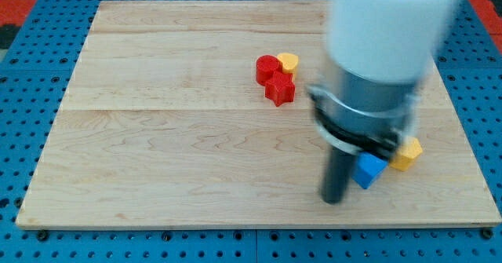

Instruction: Push the yellow hexagon closer to the yellow heart

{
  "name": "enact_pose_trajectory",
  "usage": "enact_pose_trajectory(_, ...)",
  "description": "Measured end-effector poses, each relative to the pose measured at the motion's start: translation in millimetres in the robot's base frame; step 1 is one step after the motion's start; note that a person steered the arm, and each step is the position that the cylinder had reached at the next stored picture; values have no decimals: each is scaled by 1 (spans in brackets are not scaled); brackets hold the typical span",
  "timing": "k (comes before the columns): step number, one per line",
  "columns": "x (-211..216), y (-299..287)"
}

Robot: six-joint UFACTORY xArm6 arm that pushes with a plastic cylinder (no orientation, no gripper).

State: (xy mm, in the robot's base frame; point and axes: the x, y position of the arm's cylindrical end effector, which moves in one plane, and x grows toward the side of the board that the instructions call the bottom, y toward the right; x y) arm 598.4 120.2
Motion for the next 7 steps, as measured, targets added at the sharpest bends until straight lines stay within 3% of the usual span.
enact_pose_trajectory(1,3,59)
enact_pose_trajectory(2,-39,85)
enact_pose_trajectory(5,-123,75)
enact_pose_trajectory(7,-141,93)
